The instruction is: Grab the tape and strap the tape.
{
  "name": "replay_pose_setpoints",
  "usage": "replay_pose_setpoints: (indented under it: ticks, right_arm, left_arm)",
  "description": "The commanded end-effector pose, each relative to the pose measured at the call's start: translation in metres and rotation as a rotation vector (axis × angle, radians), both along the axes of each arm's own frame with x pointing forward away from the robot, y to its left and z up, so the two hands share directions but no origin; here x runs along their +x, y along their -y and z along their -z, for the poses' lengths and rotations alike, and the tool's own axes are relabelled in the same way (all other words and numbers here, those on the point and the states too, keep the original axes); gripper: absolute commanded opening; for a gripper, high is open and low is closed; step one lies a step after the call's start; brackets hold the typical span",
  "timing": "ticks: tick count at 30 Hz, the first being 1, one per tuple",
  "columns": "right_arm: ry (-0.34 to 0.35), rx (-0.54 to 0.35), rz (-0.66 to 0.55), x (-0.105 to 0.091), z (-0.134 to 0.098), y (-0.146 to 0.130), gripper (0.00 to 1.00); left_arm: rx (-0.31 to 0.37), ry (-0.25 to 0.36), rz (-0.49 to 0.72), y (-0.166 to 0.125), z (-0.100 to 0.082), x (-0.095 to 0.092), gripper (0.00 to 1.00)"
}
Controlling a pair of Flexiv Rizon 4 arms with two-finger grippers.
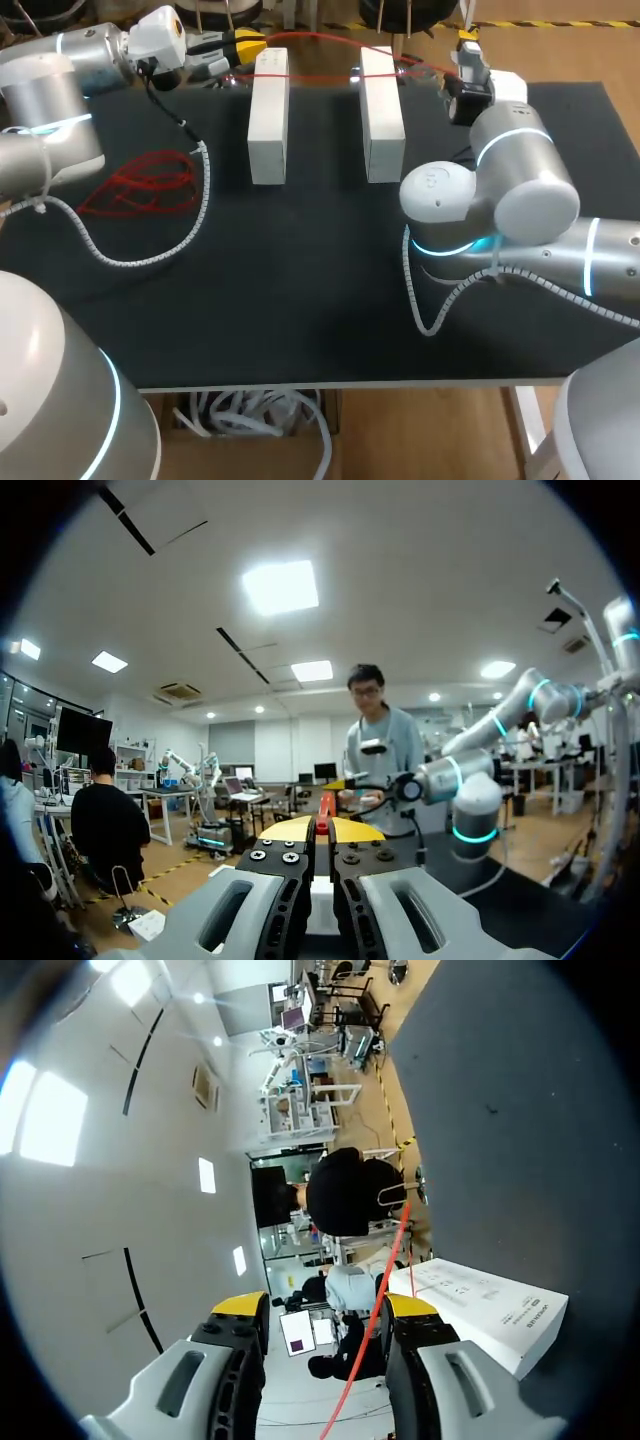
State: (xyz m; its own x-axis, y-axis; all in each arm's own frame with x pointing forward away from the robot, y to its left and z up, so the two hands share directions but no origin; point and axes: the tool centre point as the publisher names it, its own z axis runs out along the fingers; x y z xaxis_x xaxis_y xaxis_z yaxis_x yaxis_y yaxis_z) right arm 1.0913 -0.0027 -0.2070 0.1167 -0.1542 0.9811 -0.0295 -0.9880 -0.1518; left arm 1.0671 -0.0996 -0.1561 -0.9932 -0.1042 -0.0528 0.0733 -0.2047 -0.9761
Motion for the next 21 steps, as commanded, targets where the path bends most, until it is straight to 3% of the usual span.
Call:
replay_pose_setpoints:
  ticks: [1,21]
  right_arm:
    - [-0.01,-0.001,-0.011,-0.003,-0.003,0.004,0.47]
    - [-0.006,0.024,-0.02,-0.003,-0.004,-0.013,0.43]
  left_arm:
    - [0.0,0.001,-0.002,0.0,0.0,-0.001,0.0]
    - [0.0,0.001,-0.002,0.0,0.0,-0.001,0.0]
